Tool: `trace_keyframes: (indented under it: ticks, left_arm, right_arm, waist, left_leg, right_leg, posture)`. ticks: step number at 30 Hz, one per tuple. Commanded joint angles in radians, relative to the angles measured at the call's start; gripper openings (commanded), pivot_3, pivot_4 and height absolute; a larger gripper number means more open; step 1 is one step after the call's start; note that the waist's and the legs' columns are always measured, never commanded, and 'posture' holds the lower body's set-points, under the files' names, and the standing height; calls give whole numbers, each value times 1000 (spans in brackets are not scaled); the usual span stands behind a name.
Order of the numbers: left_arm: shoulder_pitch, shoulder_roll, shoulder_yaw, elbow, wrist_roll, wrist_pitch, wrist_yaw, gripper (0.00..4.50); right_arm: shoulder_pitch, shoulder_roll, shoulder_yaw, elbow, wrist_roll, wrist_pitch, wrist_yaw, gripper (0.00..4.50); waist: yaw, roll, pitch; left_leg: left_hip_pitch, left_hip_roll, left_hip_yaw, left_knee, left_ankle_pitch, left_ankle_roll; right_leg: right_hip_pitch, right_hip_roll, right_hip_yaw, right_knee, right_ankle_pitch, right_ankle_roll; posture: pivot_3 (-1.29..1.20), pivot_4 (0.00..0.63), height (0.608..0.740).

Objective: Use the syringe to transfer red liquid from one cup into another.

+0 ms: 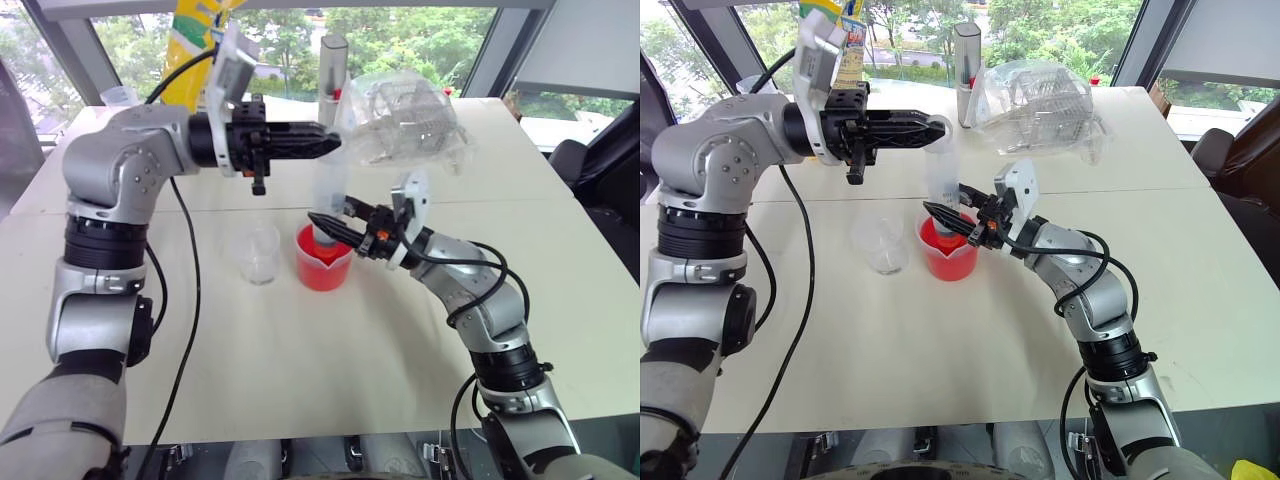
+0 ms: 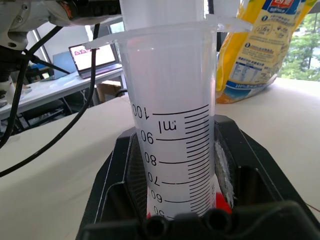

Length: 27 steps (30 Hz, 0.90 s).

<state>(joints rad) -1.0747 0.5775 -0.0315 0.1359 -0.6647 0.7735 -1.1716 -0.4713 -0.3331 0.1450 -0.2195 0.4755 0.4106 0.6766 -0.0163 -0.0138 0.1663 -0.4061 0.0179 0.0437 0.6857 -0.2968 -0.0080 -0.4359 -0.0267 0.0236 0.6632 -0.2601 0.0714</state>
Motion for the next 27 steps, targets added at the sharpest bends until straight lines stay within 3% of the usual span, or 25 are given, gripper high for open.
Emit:
trace_keyframes:
  ticks: [1, 10, 11, 14, 19, 27]
  left_arm:
    - [-101, 21, 147, -39, -51, -51, 47, 60]
    - [-42, 50, 115, -90, -46, -31, 14, 60]
    - [-30, 55, 111, -99, -45, -33, 7, 852]
    - [-3, 65, 101, -114, -32, -37, 6, 1968]
    - [23, 73, 94, -119, -5, -63, 7, 4466]
    - [25, 94, 151, -90, -19, -55, 38, 4466]
  right_arm:
    - [48, -15, 92, 34, -34, 64, 49, 1451]
    - [-22, -22, 24, 5, -13, 70, 20, 1451]
    - [-29, -25, 18, -4, -10, 74, 20, 1451]
    - [-42, -31, 8, -30, -8, 86, 19, 1451]
    - [-62, -33, -6, -70, -8, 102, 15, 1451]
    - [-106, -28, -53, -85, 11, 121, -6, 1451]
  waist:
    - [0, 0, 0]
    - [-3, 0, 0]
    - [-2, 0, 0]
    - [-1, 0, 0]
    - [1, 0, 0]
    - [-1, 0, 0]
  left_leg:
    - [0, 0, 0, 0, 0, 0]
    - [0, 0, 0, 0, 0, 0]
    - [0, 0, 0, 0, 0, 0]
    - [0, 0, 0, 0, 0, 0]
    - [0, -1, 0, 0, 0, 0]
    - [0, -1, 0, 1, 0, 0]
  right_leg:
    - [0, 0, 0, 0, 0, 0]
    - [0, 0, 0, 0, 0, 0]
    - [0, 0, 0, 0, 0, 0]
    - [0, 0, 0, 0, 0, 0]
    - [0, -1, 0, 1, 0, 0]
    - [0, -1, 0, 1, 0, 0]
  posture:
    - [0, 150, 740]
    - [0, 150, 740]
    - [0, 150, 740]
    - [0, 150, 740]
    - [0, 150, 740]
    - [0, 150, 740]
